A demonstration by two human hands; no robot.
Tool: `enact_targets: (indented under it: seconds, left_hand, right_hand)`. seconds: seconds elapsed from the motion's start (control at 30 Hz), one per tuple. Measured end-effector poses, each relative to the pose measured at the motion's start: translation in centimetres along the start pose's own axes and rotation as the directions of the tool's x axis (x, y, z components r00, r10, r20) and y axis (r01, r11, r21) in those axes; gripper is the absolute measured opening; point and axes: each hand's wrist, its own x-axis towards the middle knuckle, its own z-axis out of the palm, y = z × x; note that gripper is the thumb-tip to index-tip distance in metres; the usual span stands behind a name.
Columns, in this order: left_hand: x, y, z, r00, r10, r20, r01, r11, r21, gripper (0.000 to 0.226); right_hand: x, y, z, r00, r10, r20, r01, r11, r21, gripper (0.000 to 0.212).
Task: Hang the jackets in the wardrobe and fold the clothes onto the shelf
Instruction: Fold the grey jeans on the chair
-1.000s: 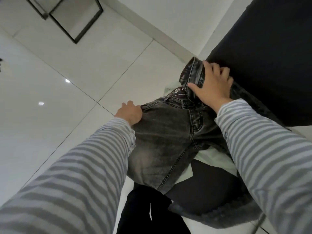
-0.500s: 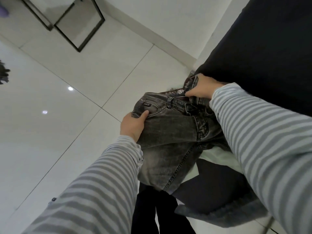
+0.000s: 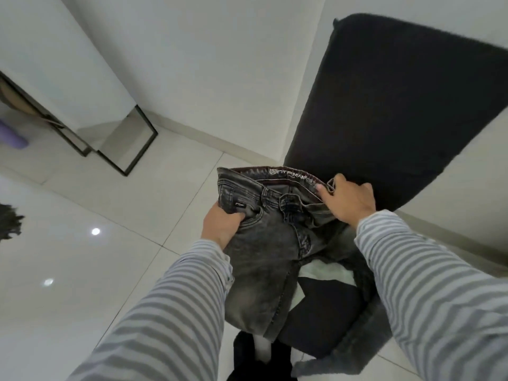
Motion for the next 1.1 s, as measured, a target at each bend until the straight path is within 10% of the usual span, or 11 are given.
enact_targets:
  seconds: [0.27,0.43,0.53,0.67,0.97,1.1]
  left_hand:
    - [-7.8,10.5,-1.2,0.957,0.271,0.107,-0.270,0.963,-0.022,0.032]
    - [-13.3,17.1,0.7,0.879,0.457,0.135,-0.460,0.888,-0.015,0.037]
    - [-17.4,19.7,2.4,0.823,0.548,0.148,-0.549,0.835,-0.040,0.035]
    - [-23.7,21.4,4.3,0.748,0.642,0.167,-0.632,0.766,-0.116,0.019]
    - [-40.2,21.6,5.8,0.515,0.851,0.104,-0.836,0.525,-0.158,0.023]
    - [-46.4,21.9,4.4,0.400,0.916,-0.022,-0.907,0.392,-0.151,0.028]
  right_hand:
    - [-8.2,6.9,-13.8,0.915,0.383,-0.126,-0.313,0.871,0.378,0.073]
    - [-14.3,14.2,-18.8,0.932,0.361,-0.028,-0.239,0.670,0.703,0.053]
    - [-19.0,18.3,-20.4,0.897,0.441,0.032,-0.338,0.635,0.694,0.086]
    - [-26.9,21.2,-22.6,0.791,0.611,-0.001,-0.388,0.504,0.771,0.056]
    - [-38.3,18.5,-29.7,0.603,0.777,-0.183,-0.038,0.257,0.966,0.016]
    - [-40.6,14.6,-33.6,0.721,0.657,-0.221,0.331,-0.046,0.943,0.011]
